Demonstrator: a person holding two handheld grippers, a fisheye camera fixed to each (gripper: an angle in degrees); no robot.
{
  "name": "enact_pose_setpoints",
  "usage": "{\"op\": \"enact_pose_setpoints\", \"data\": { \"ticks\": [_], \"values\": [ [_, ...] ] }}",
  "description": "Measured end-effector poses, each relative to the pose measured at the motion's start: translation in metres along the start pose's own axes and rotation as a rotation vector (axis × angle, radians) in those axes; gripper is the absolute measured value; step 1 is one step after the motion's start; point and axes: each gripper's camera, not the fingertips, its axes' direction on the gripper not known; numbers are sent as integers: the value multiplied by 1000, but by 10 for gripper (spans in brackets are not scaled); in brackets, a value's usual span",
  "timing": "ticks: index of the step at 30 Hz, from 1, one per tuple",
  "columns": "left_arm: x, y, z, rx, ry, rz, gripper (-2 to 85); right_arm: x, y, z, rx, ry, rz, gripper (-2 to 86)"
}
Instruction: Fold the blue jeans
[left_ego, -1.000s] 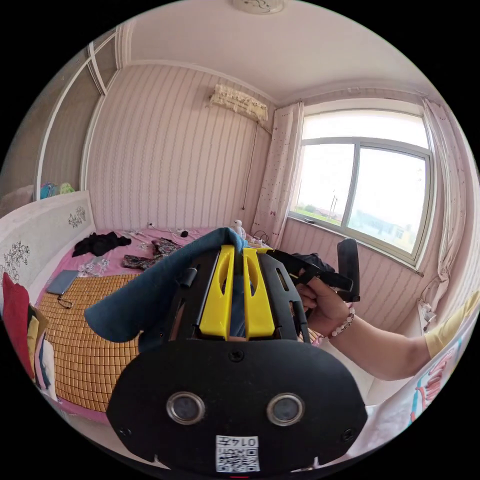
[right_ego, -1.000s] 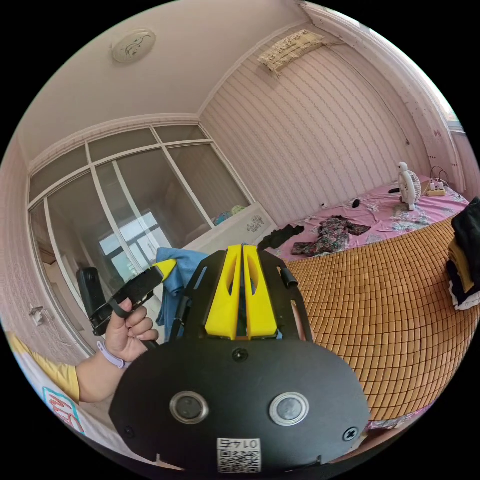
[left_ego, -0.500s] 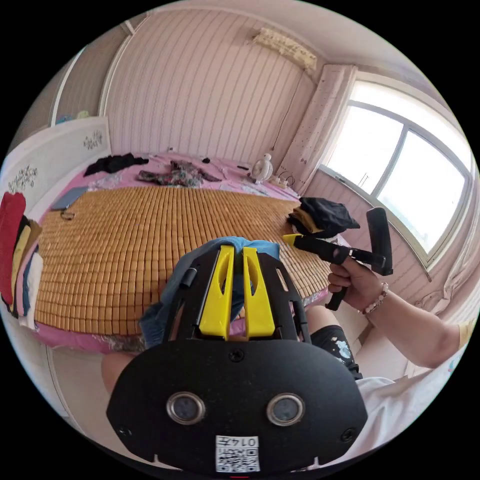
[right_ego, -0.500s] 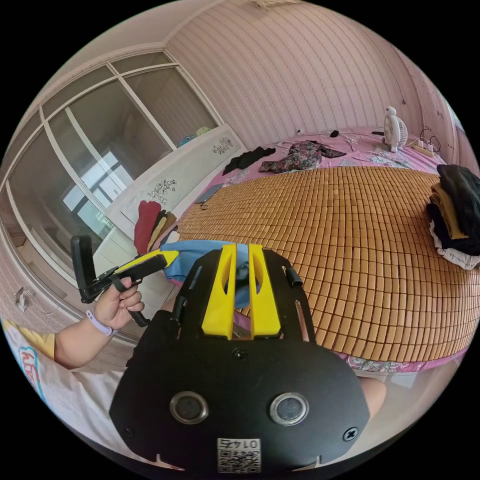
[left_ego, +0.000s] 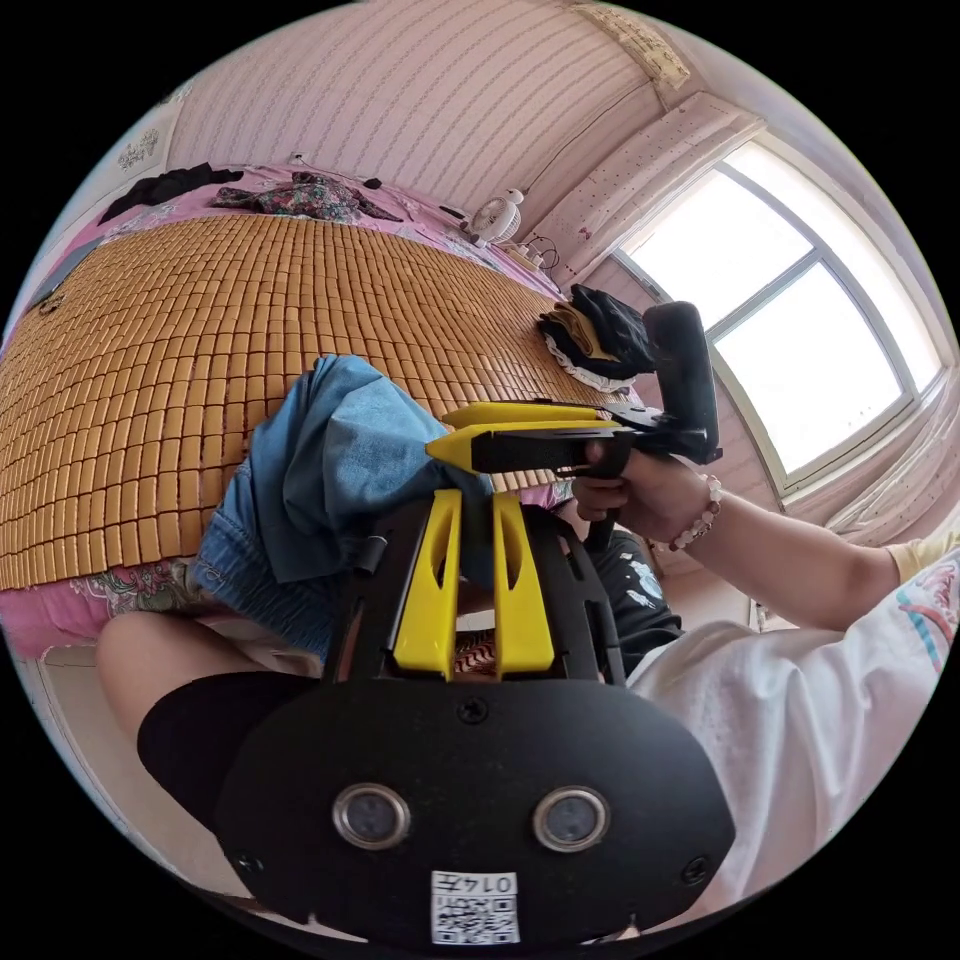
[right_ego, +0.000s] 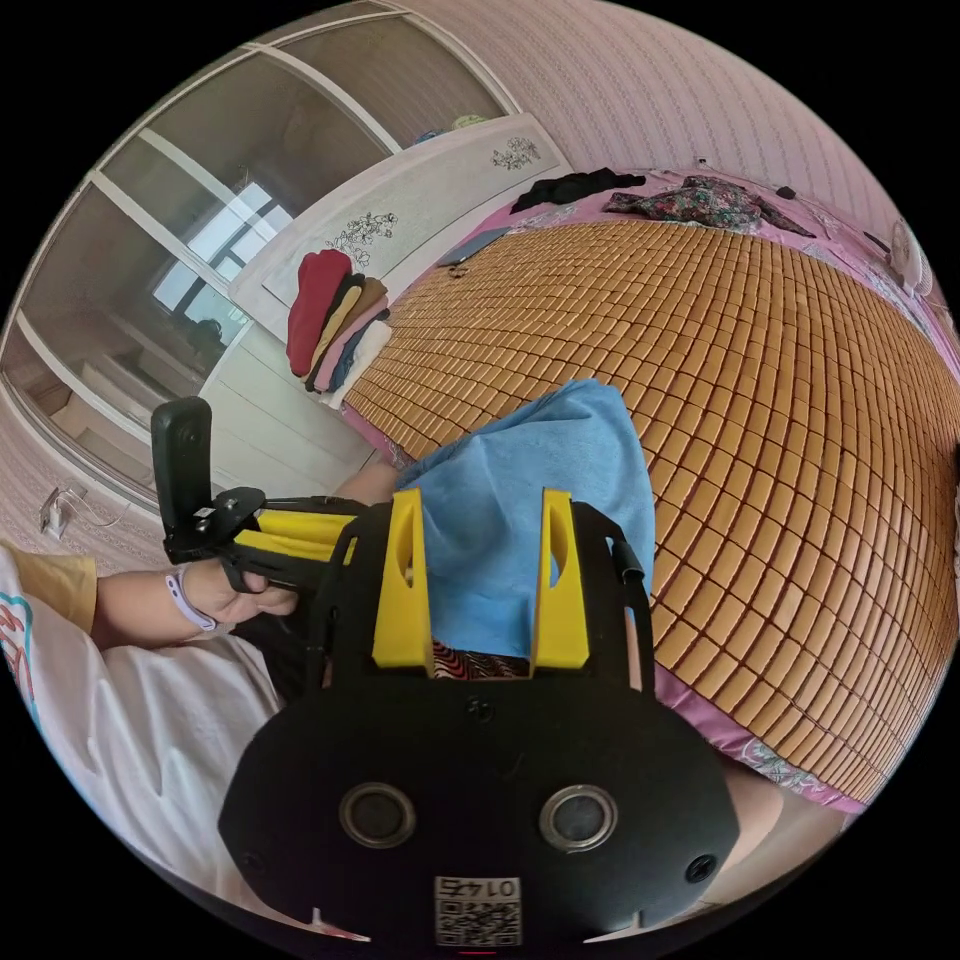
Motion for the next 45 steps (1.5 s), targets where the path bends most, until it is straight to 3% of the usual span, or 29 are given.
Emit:
{"op": "enact_pose_setpoints", "data": {
  "ticks": [7, 14, 17, 22, 30, 35, 38, 43, 45],
  "values": [
    [-53, -3, -46, 36, -267, -103, 79, 9, -11, 75, -159, 124, -47, 131],
    [-90, -31, -7, -112, -395, -167, 103, 4, -33, 100, -266, 298, -176, 95],
    [-94, -37, 25, -272, -451, -143, 98, 15, -39, 98, -273, 275, -149, 70],
    [-88, -45, 30, -344, -487, -110, 53, 42, -50, 72, -239, 142, -46, 39],
    [-64, -53, -44, -145, -406, -3, 20, 130, -31, -87, 232, -109, 220, 16],
    [-42, -73, -119, 103, -316, 19, 15, 173, -4, -129, 303, 12, 321, 12],
    [-29, -75, -128, 134, -304, 44, 15, 203, 13, -127, 323, 1, 470, 9],
    [-18, -66, -122, 129, -300, 58, 13, 171, 13, -108, 271, 136, 350, 37],
    [-18, -62, -123, 136, -284, 51, 13, 147, 4, -90, 236, 89, 262, 51]
  ]
}}
